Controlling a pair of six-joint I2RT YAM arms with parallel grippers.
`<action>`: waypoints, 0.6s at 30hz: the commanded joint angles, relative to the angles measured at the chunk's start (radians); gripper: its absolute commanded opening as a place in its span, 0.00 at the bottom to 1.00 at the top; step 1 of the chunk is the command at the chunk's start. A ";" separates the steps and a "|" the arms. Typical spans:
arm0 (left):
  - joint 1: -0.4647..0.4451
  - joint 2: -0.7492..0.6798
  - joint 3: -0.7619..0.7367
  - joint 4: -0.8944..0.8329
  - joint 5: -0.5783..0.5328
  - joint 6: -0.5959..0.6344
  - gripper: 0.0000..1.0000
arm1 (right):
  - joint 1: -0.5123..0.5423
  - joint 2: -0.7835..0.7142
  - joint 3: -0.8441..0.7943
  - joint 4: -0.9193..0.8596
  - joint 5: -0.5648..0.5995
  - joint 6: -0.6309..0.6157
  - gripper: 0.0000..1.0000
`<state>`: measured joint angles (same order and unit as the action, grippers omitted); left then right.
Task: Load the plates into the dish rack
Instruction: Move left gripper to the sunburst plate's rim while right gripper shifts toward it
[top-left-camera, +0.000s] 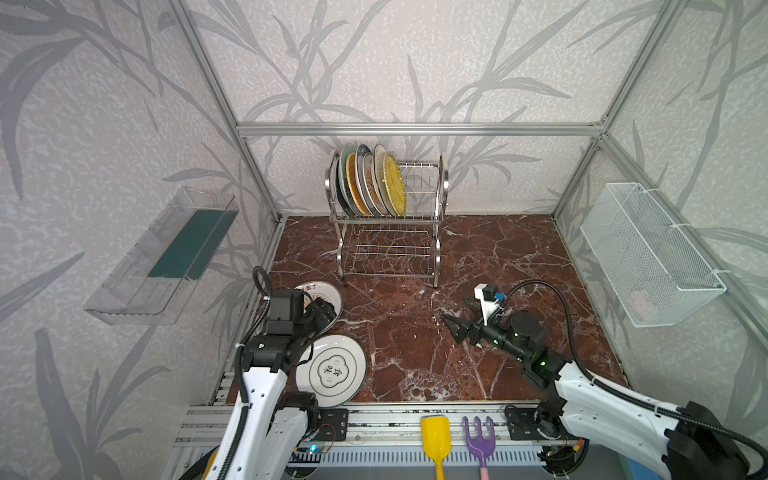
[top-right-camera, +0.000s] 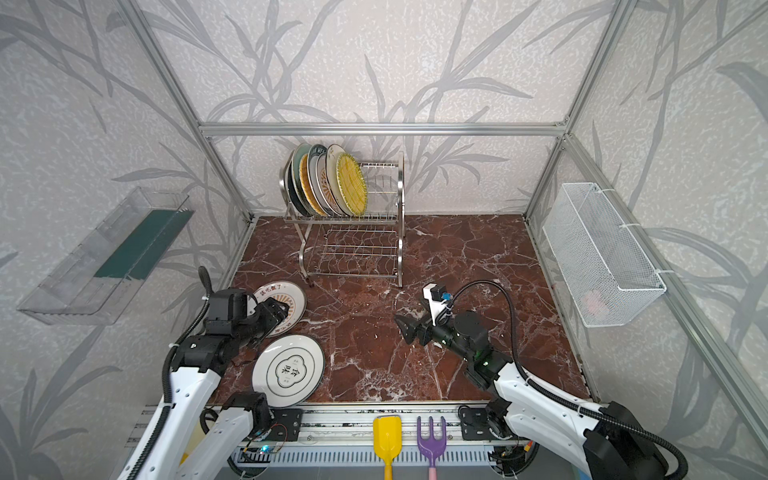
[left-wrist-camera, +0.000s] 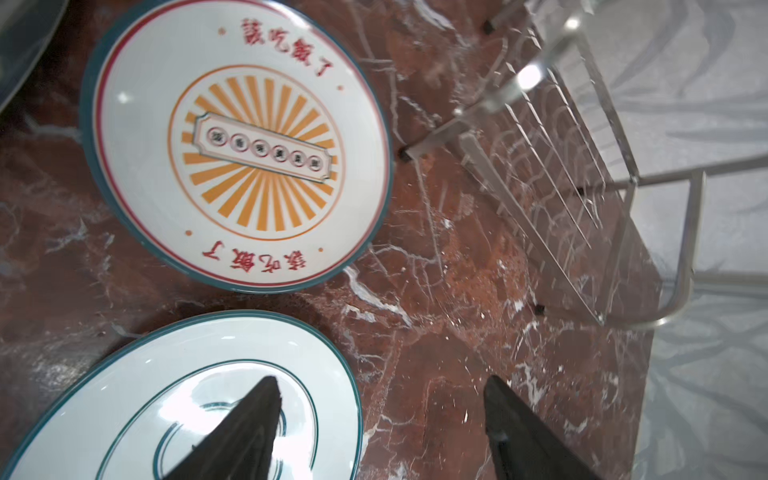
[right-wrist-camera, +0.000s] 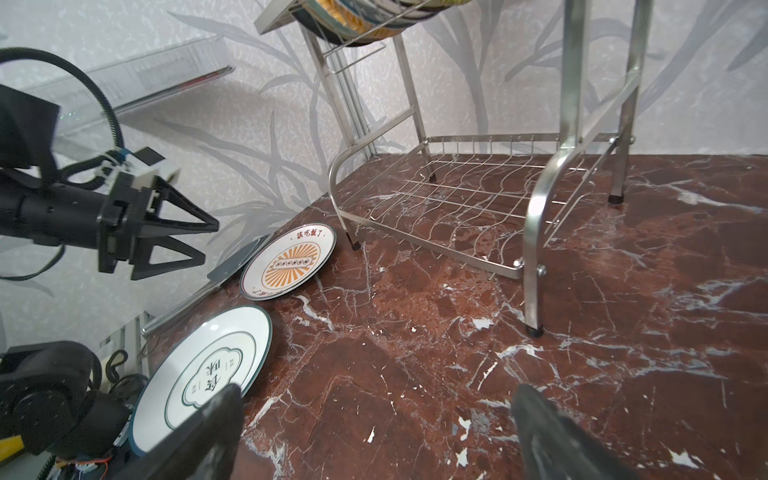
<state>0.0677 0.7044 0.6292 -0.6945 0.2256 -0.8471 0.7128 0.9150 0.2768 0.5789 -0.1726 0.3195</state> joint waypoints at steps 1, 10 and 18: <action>0.133 -0.031 -0.070 0.116 0.178 -0.066 0.77 | 0.030 0.038 0.040 0.047 -0.023 -0.040 0.99; 0.413 -0.022 -0.186 0.192 0.209 -0.043 0.77 | 0.084 0.169 0.074 0.108 -0.103 -0.050 0.99; 0.500 0.020 -0.272 0.303 0.210 -0.051 0.76 | 0.083 0.164 0.071 0.111 -0.108 -0.052 0.99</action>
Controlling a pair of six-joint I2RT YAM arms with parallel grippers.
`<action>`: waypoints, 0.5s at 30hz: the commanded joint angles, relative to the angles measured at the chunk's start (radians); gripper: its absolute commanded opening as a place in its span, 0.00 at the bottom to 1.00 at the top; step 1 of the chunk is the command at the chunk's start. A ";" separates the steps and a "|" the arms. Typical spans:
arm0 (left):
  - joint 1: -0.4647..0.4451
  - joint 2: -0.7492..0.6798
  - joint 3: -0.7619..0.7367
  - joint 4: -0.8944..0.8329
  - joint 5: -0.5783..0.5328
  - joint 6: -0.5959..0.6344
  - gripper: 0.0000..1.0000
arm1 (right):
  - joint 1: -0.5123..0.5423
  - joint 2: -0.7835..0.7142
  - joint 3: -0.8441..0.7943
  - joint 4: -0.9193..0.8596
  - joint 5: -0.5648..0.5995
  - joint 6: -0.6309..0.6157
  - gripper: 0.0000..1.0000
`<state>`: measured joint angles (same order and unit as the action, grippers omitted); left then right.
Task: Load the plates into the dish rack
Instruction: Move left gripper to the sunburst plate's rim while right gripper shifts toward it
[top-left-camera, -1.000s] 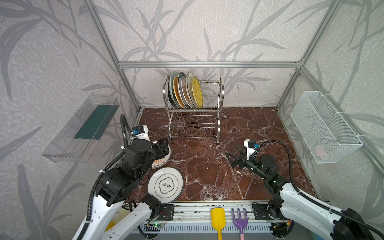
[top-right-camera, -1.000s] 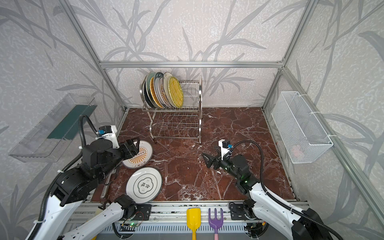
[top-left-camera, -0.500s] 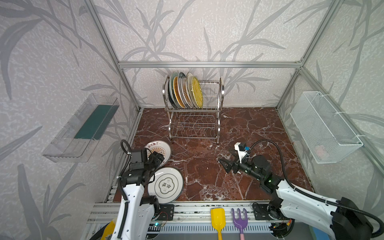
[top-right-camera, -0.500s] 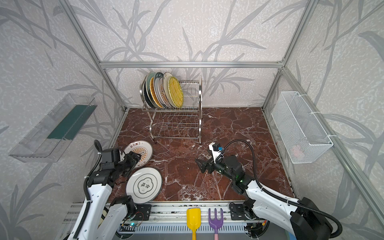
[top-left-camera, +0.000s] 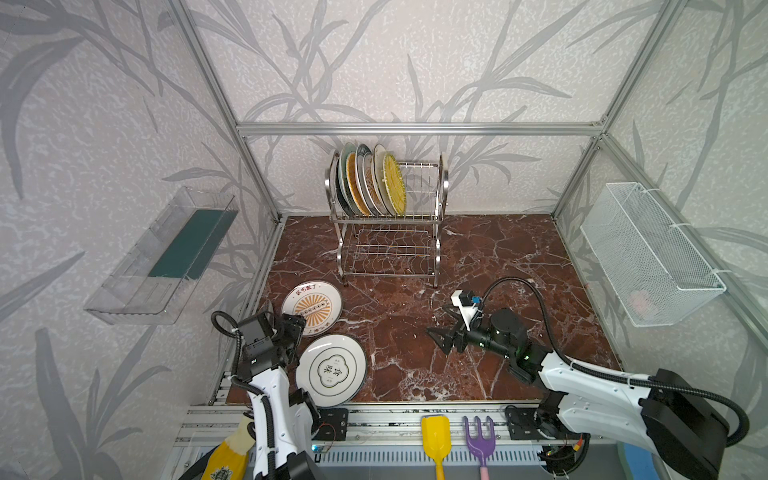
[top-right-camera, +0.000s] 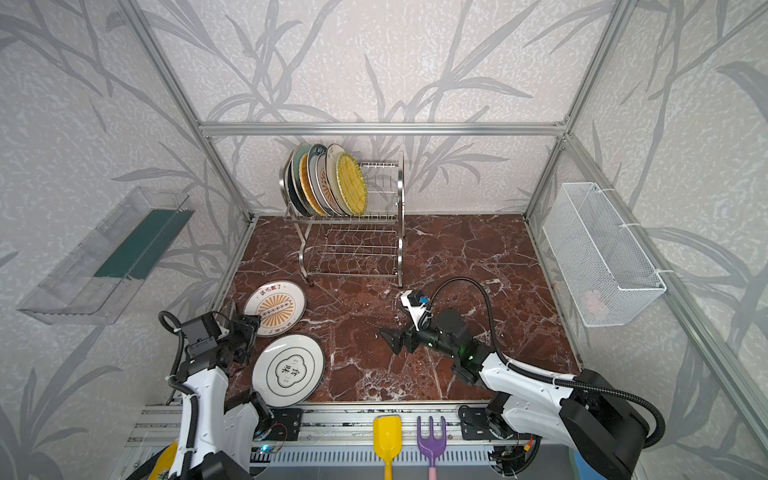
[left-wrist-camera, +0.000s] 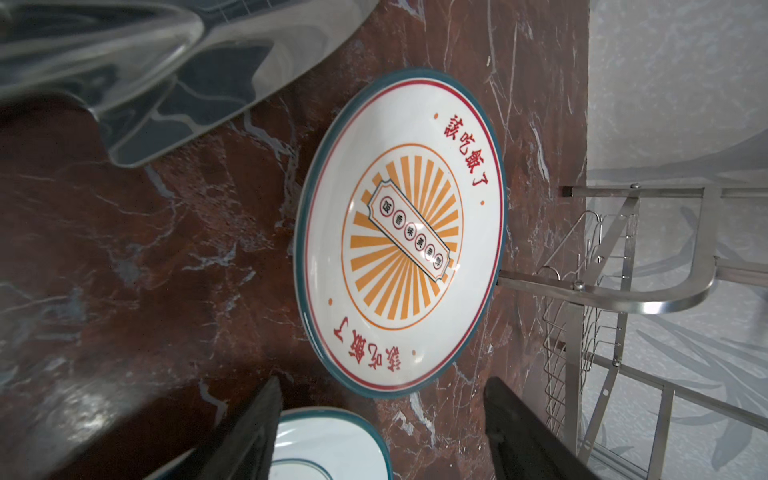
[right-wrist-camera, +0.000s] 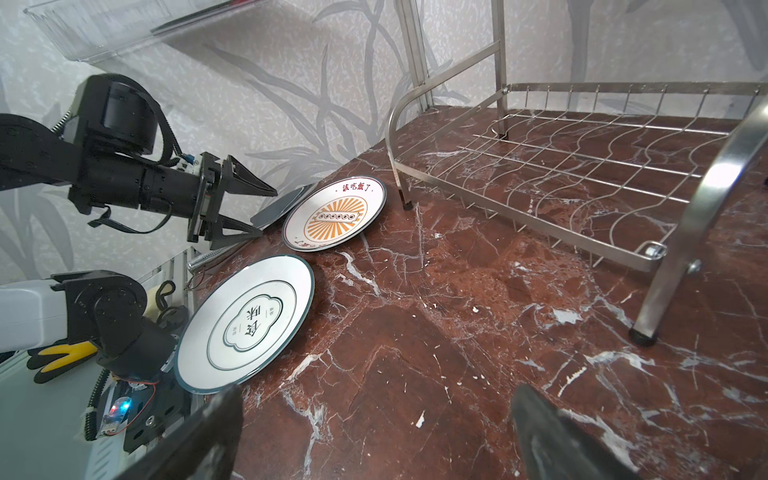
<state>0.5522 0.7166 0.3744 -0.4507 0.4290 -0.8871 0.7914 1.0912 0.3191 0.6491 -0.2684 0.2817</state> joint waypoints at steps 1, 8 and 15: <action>0.021 0.012 -0.022 0.059 -0.006 -0.011 0.76 | 0.005 -0.011 0.029 0.042 -0.016 -0.015 0.99; 0.037 0.026 -0.076 0.131 -0.024 -0.042 0.75 | 0.046 0.054 0.034 0.128 -0.037 -0.034 0.99; 0.037 0.068 -0.127 0.224 -0.018 -0.068 0.71 | 0.079 0.139 0.055 0.175 -0.087 -0.031 0.99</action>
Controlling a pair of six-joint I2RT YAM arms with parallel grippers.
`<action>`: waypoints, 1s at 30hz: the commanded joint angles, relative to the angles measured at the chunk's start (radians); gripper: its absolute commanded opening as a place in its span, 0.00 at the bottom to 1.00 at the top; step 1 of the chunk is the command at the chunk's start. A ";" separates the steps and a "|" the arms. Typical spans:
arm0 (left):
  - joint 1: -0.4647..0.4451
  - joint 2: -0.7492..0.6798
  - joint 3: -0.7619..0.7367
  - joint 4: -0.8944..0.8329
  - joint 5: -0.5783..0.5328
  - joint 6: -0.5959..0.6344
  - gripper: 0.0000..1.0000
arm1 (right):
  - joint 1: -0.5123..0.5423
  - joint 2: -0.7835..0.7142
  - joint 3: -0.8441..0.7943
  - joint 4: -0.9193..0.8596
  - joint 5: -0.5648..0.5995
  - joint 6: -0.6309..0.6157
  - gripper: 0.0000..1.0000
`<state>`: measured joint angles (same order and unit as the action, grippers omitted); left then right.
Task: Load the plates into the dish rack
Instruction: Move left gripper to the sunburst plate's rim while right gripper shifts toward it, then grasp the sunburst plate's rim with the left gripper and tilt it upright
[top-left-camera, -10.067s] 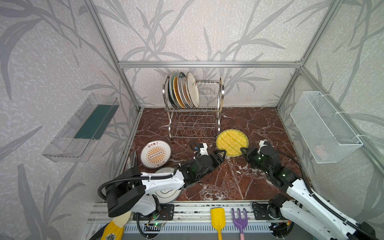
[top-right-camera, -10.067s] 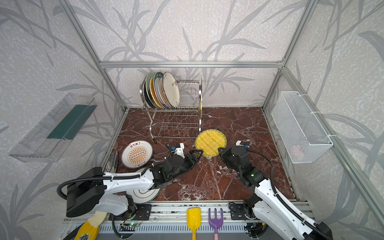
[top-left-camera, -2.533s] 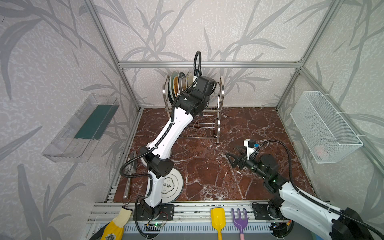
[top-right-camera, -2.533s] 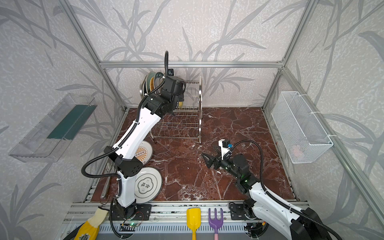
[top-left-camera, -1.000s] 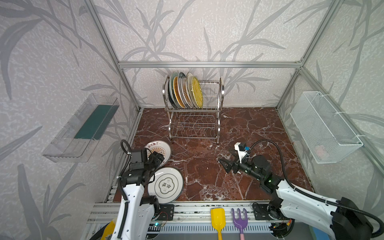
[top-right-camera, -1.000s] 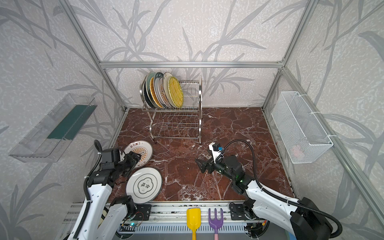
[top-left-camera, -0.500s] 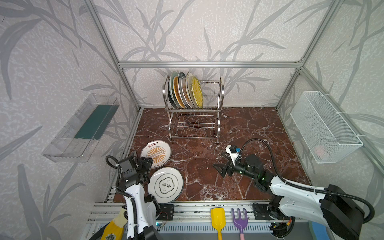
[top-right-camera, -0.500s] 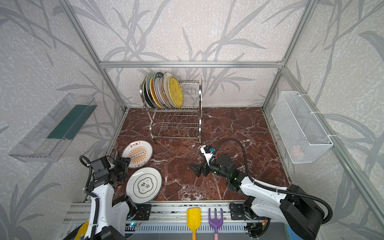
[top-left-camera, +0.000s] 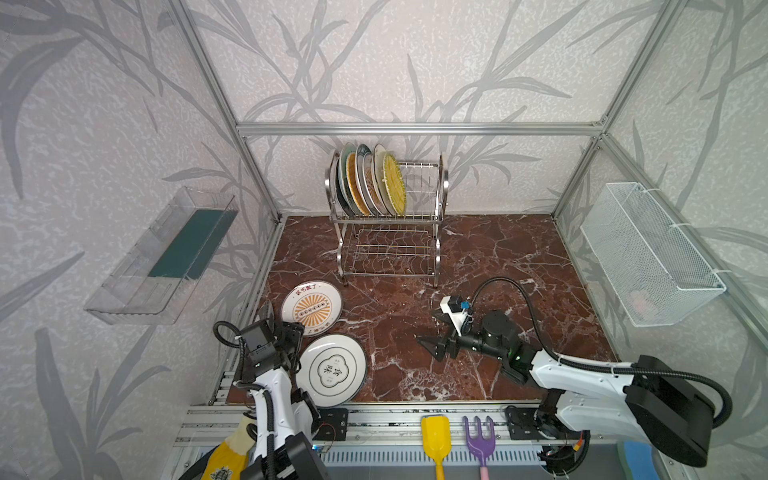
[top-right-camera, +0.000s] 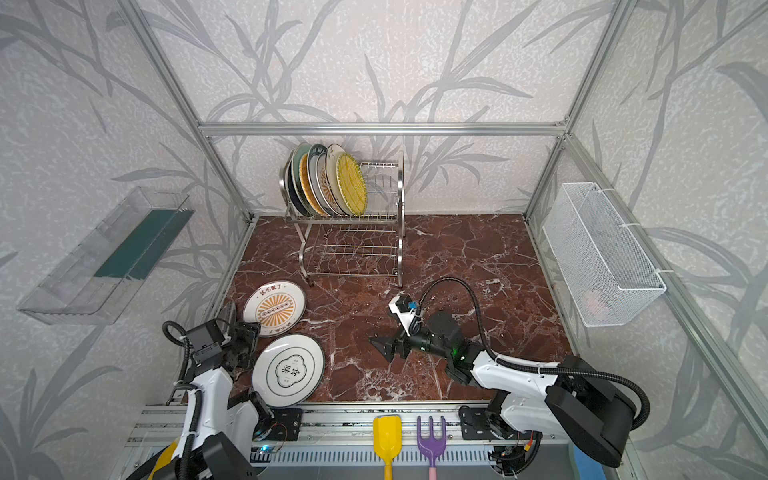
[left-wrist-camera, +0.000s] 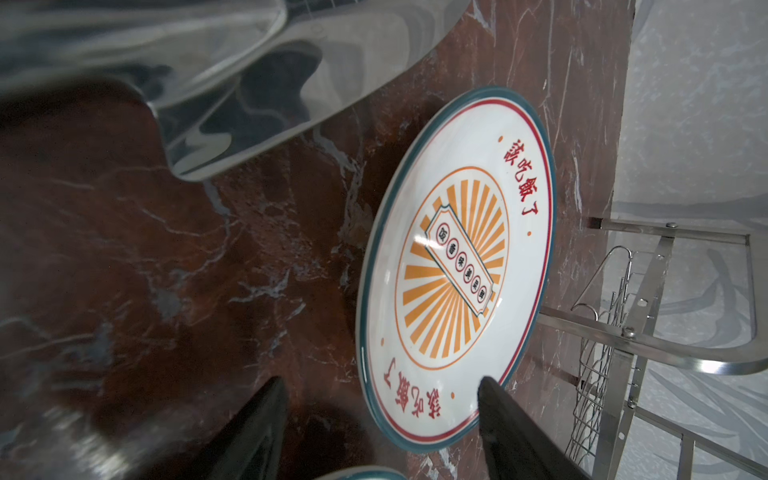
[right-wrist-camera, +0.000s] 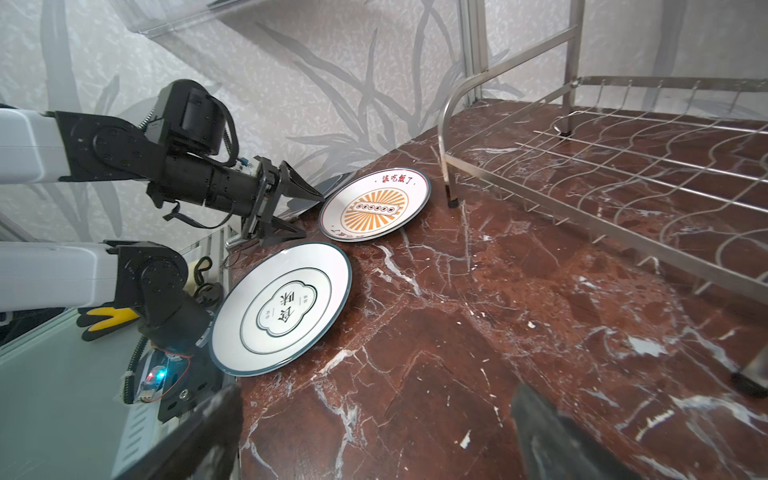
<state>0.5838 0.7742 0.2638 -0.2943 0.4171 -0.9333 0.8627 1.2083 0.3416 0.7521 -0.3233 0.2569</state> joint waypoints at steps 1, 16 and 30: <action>0.007 0.016 -0.020 0.082 -0.004 -0.025 0.71 | 0.008 0.028 0.034 0.074 -0.036 -0.001 0.99; 0.007 0.168 -0.034 0.201 0.007 -0.050 0.53 | 0.008 0.001 0.037 0.031 -0.011 -0.025 0.99; 0.006 0.254 -0.030 0.257 -0.012 -0.073 0.45 | 0.007 -0.012 0.038 0.008 0.007 -0.035 0.99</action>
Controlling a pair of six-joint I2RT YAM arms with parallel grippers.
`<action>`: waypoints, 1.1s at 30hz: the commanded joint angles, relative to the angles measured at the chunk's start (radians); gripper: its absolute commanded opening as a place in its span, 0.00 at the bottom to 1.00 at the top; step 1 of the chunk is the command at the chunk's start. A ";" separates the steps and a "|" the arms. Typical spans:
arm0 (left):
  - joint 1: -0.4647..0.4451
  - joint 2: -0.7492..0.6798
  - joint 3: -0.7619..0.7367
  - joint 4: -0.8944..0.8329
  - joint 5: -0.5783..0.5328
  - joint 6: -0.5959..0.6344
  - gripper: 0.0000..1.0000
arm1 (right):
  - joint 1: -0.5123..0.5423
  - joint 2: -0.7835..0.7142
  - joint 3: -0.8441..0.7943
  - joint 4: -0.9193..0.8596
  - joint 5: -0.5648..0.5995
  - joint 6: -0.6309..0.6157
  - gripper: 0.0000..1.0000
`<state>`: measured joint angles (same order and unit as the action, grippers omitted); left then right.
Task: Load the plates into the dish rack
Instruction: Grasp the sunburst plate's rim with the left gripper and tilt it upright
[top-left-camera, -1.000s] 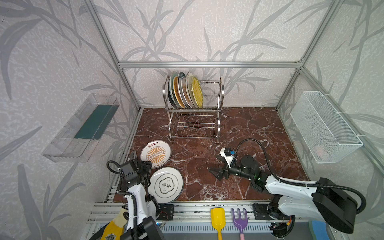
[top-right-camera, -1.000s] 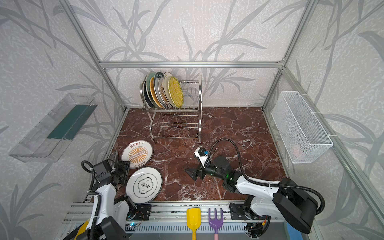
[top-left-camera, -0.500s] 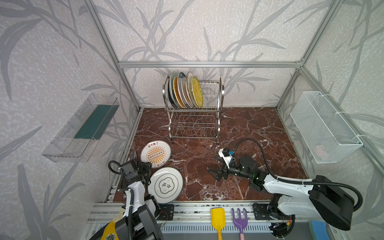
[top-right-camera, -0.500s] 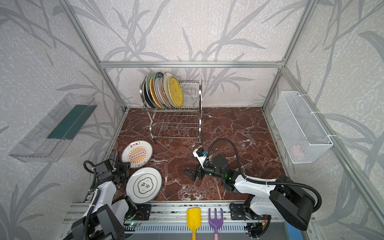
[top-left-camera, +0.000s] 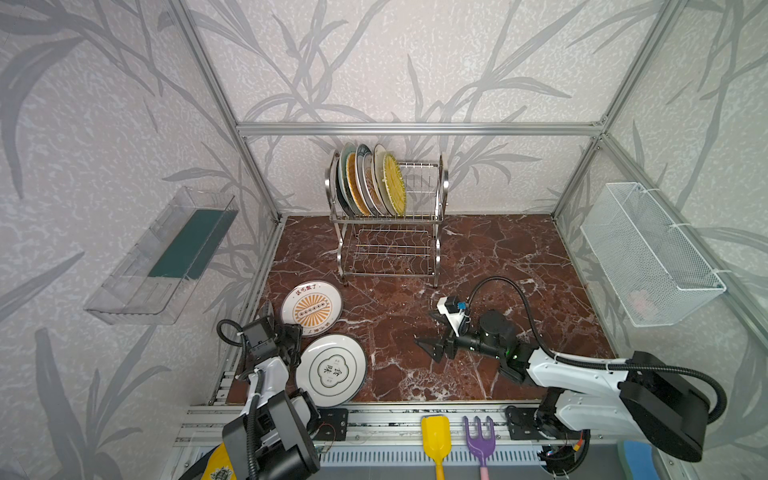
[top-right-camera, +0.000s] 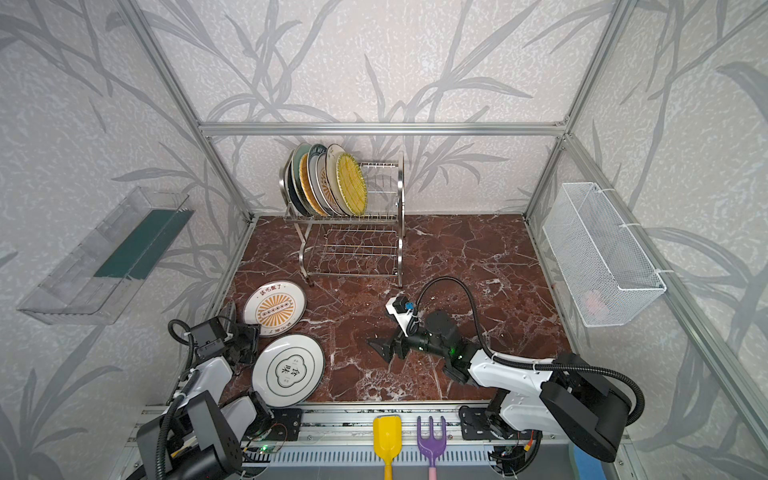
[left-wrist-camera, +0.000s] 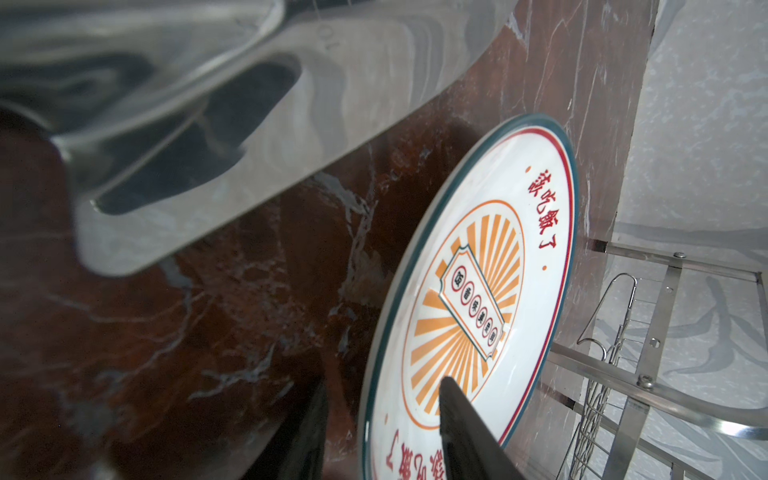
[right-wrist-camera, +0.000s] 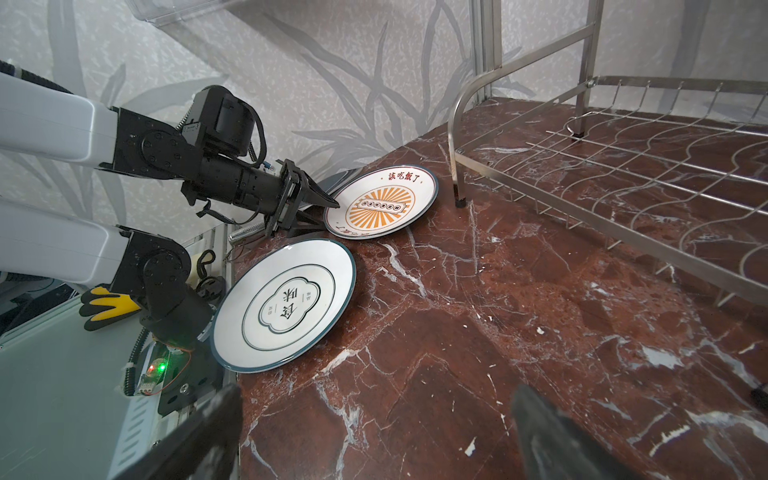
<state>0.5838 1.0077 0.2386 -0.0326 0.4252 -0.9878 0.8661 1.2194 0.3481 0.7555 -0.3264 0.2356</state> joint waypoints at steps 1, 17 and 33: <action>0.006 0.031 -0.005 0.008 -0.020 -0.023 0.45 | 0.005 -0.023 0.031 0.003 0.012 -0.015 0.99; 0.005 0.127 0.002 0.095 -0.008 -0.058 0.30 | 0.005 -0.038 0.029 -0.004 0.025 -0.021 0.99; 0.006 0.109 0.011 0.199 0.022 -0.135 0.08 | 0.005 -0.049 0.029 -0.004 0.031 -0.031 0.99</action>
<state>0.5838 1.1271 0.2459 0.1509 0.4458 -1.0821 0.8661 1.1950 0.3489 0.7349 -0.3061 0.2195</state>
